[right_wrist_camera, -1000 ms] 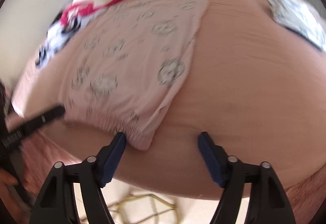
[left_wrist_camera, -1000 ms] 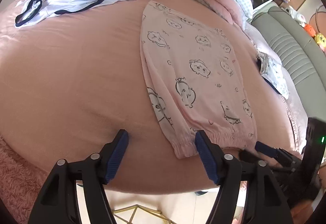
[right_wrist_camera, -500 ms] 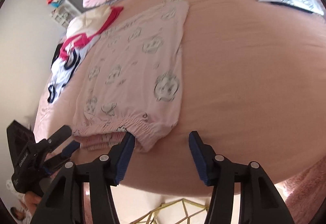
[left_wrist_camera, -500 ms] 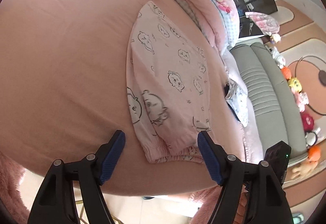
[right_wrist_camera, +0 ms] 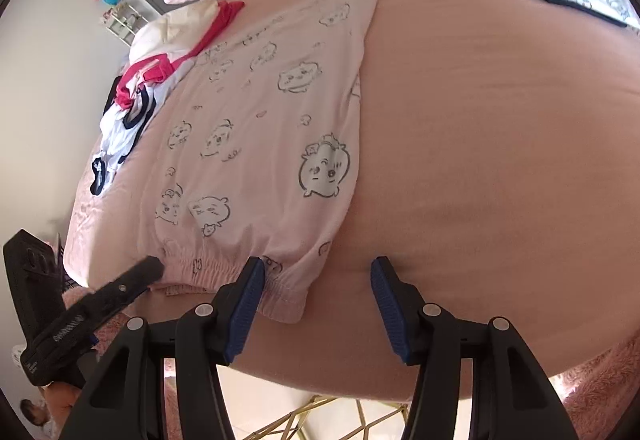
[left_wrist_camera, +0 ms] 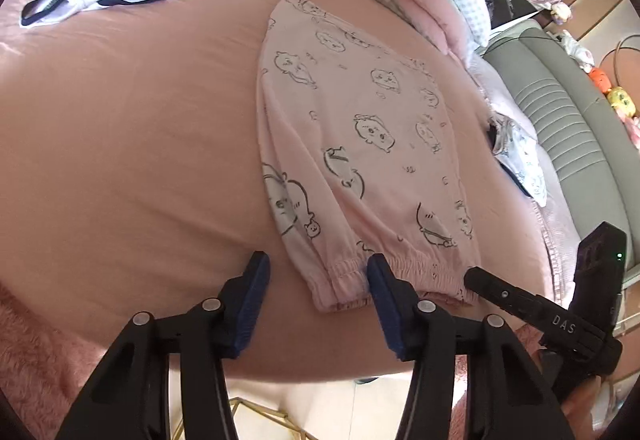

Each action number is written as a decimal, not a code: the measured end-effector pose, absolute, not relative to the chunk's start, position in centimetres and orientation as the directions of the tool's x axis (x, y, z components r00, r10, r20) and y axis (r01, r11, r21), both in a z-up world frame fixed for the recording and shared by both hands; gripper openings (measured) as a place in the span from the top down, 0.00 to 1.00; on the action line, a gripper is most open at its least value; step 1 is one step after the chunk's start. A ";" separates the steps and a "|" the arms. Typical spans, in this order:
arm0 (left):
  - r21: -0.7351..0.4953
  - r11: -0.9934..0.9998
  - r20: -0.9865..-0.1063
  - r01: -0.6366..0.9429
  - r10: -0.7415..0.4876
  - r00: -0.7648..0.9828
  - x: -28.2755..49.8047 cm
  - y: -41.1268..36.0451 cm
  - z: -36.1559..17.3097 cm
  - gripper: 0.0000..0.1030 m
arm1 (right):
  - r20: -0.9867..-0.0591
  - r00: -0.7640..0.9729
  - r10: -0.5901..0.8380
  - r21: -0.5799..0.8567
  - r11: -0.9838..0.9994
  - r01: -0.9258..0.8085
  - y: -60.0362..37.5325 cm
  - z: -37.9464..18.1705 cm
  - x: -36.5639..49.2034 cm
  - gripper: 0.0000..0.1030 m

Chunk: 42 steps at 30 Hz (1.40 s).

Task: Fold clothes
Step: 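Open the right gripper and move both open grippers to the elastic cuffs, then close both grippers on the elastic cuffs of the pink pants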

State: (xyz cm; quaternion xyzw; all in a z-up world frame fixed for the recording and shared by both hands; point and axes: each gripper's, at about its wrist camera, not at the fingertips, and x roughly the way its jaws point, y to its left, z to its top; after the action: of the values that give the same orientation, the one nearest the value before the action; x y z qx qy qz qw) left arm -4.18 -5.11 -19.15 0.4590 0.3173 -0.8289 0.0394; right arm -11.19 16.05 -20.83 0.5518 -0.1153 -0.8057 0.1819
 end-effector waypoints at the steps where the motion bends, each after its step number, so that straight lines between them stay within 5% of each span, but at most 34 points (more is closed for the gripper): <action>1: -0.519 -0.770 -0.777 0.373 0.242 -0.581 -3.8 -5.7 -19.5 0.65 | -0.847 -0.319 -0.425 0.389 -0.905 0.172 16.0 -20.9 -11.1 0.46; 8: -0.695 -0.636 -0.674 0.335 0.414 -0.612 -3.6 -6.7 -20.9 0.66 | -0.829 -0.280 -0.483 0.435 -0.873 0.218 15.1 -21.3 -11.3 0.57; 18: -0.662 -0.682 -0.698 0.311 0.409 -0.588 -5.1 -6.5 -21.6 0.72 | -0.821 -0.289 -0.492 0.436 -0.868 0.239 14.8 -21.8 -11.3 0.56; 22: -0.633 -0.720 -0.715 0.285 0.403 -0.571 -5.7 -5.7 -21.2 0.66 | -0.822 -0.277 -0.498 0.438 -0.863 0.253 14.4 -21.4 -11.1 0.76; 25: -0.641 -0.709 -0.705 0.294 0.391 -0.592 -5.5 -5.5 -20.9 0.82 | -0.824 -0.287 -0.488 0.419 -0.867 0.269 14.2 -21.0 -10.6 0.80; 29: -0.645 -0.703 -0.692 0.300 0.370 -0.619 -4.7 -5.1 -20.1 0.85 | -0.810 -0.287 -0.512 0.435 -0.852 0.291 14.8 -20.5 -10.4 0.84; 42: -0.743 -0.608 -0.616 0.281 0.455 -0.643 -2.8 -4.3 -17.8 0.85 | -0.732 -0.329 -0.597 0.519 -0.801 0.299 17.8 -16.3 -8.8 0.86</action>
State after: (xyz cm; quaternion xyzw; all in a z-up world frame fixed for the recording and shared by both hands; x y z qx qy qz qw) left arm -2.77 -4.30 -17.76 0.4187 0.4395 -0.7928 -0.0548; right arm -8.84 17.81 -16.34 0.5076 -0.1469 -0.8017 0.2793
